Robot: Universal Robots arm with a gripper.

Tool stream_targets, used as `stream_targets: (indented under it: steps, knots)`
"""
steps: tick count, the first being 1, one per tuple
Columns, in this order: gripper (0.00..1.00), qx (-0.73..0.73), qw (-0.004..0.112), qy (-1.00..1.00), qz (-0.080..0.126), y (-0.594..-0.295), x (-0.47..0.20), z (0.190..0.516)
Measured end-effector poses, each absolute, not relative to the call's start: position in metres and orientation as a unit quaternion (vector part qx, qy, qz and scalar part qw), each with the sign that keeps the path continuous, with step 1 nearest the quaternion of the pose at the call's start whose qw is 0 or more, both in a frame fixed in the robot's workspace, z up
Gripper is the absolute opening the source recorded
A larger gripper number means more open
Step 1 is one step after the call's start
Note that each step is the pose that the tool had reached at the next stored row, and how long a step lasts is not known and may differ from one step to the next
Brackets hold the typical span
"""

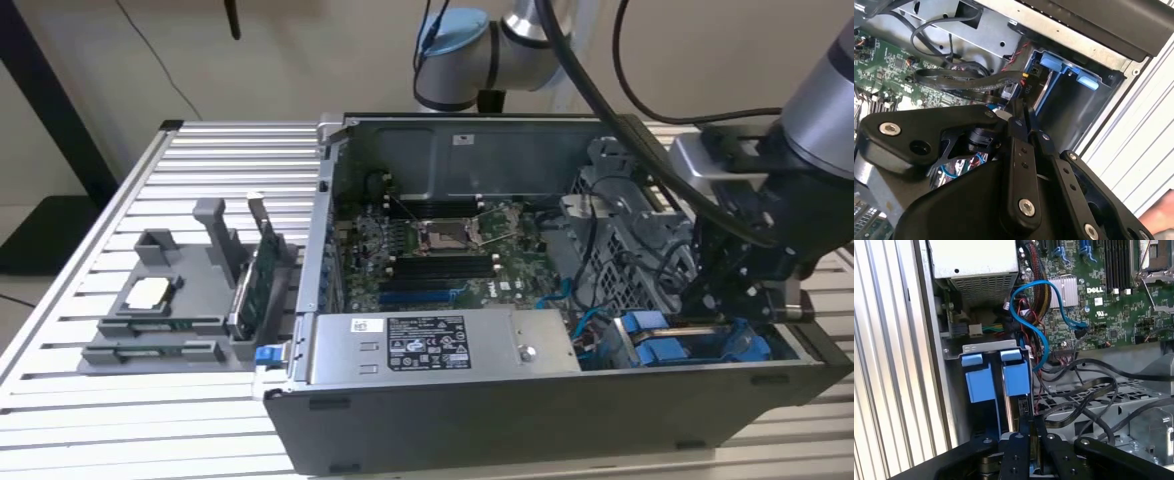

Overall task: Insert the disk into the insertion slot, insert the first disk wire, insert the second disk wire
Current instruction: 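Insert the second disk wire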

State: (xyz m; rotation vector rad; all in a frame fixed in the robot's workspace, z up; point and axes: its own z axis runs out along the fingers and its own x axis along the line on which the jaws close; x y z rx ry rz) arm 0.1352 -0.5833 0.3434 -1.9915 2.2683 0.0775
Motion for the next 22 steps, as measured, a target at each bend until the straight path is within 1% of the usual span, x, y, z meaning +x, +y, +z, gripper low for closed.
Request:
stream_targets:
  steps: [11, 20, 22]
  knots:
    - [0.16, -0.664, 0.061, 0.745, 0.026, -0.5833, 0.137, 0.3432]
    - [0.16, -0.667, 0.061, 0.742, 0.026, -0.5834, 0.137, 0.3366]
    - [0.17, -0.667, 0.061, 0.742, 0.027, -0.5834, 0.1371, 0.3355]
